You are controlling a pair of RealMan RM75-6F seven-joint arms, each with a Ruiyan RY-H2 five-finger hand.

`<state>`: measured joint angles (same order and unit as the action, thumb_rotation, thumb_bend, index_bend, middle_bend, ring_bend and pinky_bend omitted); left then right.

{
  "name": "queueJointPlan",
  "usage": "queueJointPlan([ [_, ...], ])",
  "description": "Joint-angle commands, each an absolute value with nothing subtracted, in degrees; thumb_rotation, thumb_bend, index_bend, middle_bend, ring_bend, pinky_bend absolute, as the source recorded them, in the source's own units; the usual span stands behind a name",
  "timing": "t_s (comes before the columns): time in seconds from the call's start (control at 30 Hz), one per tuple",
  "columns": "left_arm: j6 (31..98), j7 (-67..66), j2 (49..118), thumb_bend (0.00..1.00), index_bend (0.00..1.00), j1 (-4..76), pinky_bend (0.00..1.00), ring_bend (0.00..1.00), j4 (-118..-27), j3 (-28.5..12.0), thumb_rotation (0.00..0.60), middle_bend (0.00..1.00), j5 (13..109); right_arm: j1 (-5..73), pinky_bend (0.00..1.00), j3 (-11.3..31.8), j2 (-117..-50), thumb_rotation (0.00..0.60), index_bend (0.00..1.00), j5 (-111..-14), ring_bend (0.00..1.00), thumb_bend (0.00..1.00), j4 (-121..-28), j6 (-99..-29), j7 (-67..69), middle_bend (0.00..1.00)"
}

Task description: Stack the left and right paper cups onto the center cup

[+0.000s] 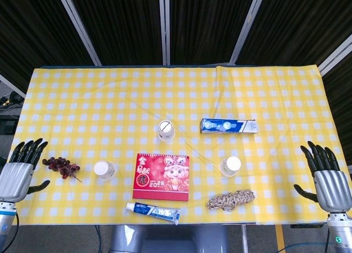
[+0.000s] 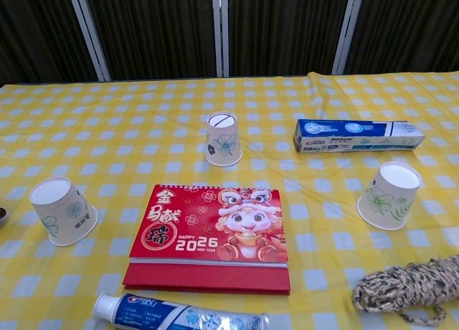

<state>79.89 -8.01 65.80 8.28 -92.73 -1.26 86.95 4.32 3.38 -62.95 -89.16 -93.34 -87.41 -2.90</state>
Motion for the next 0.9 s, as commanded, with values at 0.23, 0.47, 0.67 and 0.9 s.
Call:
queueJointPlan([
  [0.23,66.5,-10.2,64.1,0.06,0.25,16.7,0.20,0.15,-99.6,-2.5,0.600,0.03,84.6,4.1,0.00,3.2,-62.1,0.600,0.06,-89.7,0.00,0.02,-93.9,-87.7,-0.2,0.00],
  [0.47,59.0,-17.6,66.8,0.07,0.34,21.3,0.21,0.19,-102.4,-3.4,0.600,0.09,77.3,3.9,0.00,3.3,-61.6,0.600,0.06,-90.2,0.00,0.02,-94.2,-88.3,1.5,0.00],
  [0.67,56.9,-22.8,69.6,0.07,0.35,23.8,0.22,0.20,-102.9,-4.1,0.600,0.10,71.4,3.8,0.00,3.4,-61.1,0.600,0.06,-89.9,0.00,0.02,-94.5,-88.5,2.5,0.00],
  [0.9,58.3,-25.4,72.8,0.07,0.31,25.1,0.22,0.19,-102.2,-4.8,0.600,0.07,68.6,3.8,0.00,3.5,-60.9,0.600,0.07,-89.9,0.00,0.02,-94.6,-88.4,3.2,0.00],
])
